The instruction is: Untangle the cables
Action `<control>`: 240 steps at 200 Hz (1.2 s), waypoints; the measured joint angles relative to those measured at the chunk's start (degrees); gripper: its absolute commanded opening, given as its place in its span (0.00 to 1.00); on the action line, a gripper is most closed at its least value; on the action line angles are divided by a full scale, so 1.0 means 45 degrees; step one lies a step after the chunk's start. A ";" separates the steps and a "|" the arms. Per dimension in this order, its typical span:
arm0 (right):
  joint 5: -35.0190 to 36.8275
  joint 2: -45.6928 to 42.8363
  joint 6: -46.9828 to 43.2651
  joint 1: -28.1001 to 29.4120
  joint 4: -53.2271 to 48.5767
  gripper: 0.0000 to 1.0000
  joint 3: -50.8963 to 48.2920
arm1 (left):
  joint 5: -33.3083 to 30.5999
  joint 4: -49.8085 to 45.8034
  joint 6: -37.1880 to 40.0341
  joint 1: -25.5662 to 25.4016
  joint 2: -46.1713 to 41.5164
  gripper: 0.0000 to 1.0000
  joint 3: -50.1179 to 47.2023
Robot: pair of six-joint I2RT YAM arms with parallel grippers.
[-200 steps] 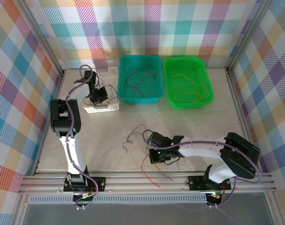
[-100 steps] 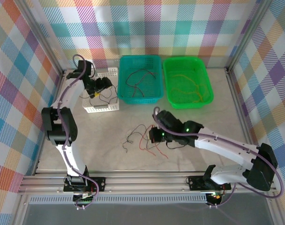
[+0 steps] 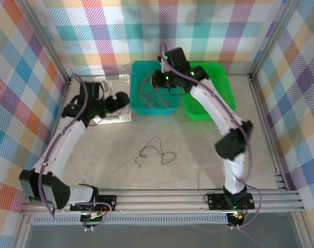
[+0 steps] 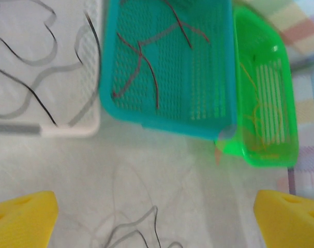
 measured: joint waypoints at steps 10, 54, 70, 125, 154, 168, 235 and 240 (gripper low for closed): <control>-0.0160 0.2273 -0.0126 -0.0340 -0.0787 0.00 0.3366 | -0.0170 0.0316 -0.0170 -0.0593 -0.0427 0.96 -0.0957; -0.2055 0.5775 0.0063 -0.1724 -0.1078 0.00 0.4376 | -0.1365 0.1302 -0.0709 -0.2880 -0.0729 0.95 -0.4386; -0.2497 0.6183 0.0078 -0.2025 -0.1122 0.06 0.3619 | -0.1836 0.1622 -0.0801 -0.3604 -0.0321 0.95 -0.4920; -0.3351 0.7247 -0.0248 -0.1807 -0.1418 0.42 0.4619 | -0.2890 0.2929 -0.0967 -0.4362 0.1511 0.93 -0.5236; -0.3546 0.7242 -0.0321 -0.1739 -0.1389 0.65 0.4614 | -0.3016 0.3546 -0.0962 -0.4435 0.2463 0.89 -0.5236; -0.3619 0.7179 -0.0418 -0.1719 -0.1321 0.69 0.4609 | -0.3045 0.3876 -0.0962 -0.4444 0.2875 0.89 -0.5280; -0.3138 0.5085 -0.0733 -0.1719 -0.0335 0.79 0.4444 | -0.3138 0.4959 -0.0971 -0.4605 0.4046 0.86 -0.5440; -0.3133 0.4877 -0.0743 -0.1719 -0.0253 0.79 0.4444 | -0.3211 0.4867 -0.0971 -0.4624 0.4124 0.83 -0.5362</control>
